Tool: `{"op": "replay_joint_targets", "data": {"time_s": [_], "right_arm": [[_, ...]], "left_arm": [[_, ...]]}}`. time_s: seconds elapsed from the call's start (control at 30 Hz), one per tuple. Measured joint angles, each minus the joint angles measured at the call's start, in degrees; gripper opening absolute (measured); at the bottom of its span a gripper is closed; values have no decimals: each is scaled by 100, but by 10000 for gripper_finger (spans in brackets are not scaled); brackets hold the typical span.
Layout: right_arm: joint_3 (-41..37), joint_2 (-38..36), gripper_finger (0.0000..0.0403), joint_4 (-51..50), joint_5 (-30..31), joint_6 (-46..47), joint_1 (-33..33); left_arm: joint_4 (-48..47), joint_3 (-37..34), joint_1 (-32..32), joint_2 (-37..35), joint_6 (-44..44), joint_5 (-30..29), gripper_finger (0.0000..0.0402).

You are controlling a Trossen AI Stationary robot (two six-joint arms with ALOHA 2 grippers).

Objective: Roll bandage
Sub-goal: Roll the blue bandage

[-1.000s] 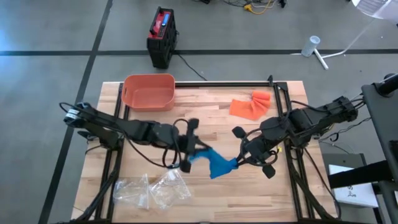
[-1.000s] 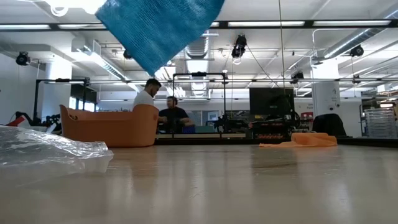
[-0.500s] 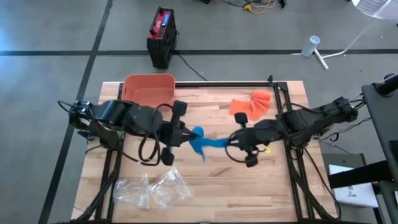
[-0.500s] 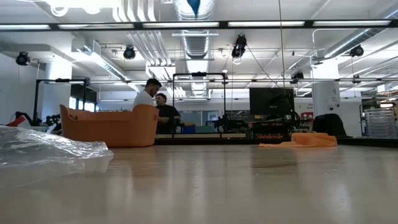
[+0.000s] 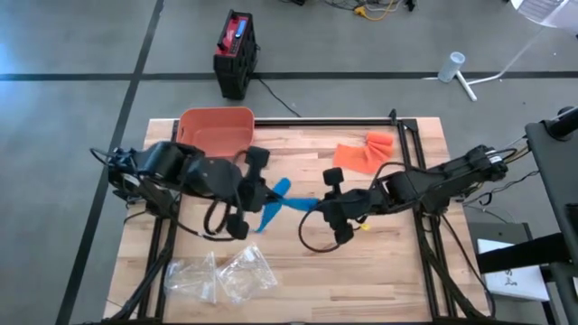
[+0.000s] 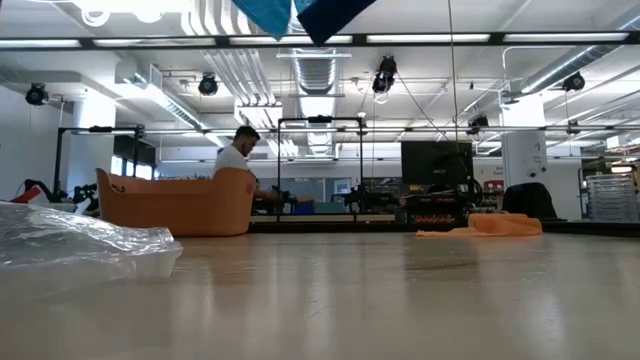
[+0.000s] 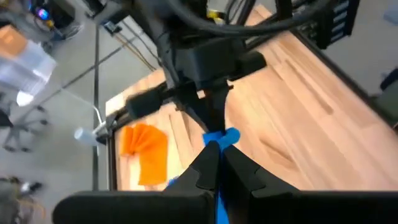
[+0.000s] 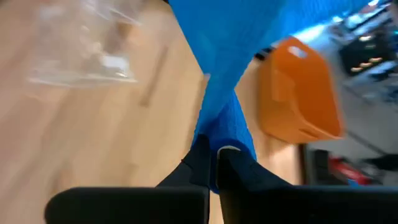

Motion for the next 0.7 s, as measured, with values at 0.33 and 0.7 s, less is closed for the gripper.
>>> {"op": "replay_joint_targets", "data": {"time_s": [0.33,0.7], "right_arm": [[9,-158,3,150,72,-370,42],[4,-136,3,-3,1499,-567,-188]], "left_arm": [[-192,-53,28,-162,-552,-7,0],[-123,-49,-138,-228,-910,792,0]]}}
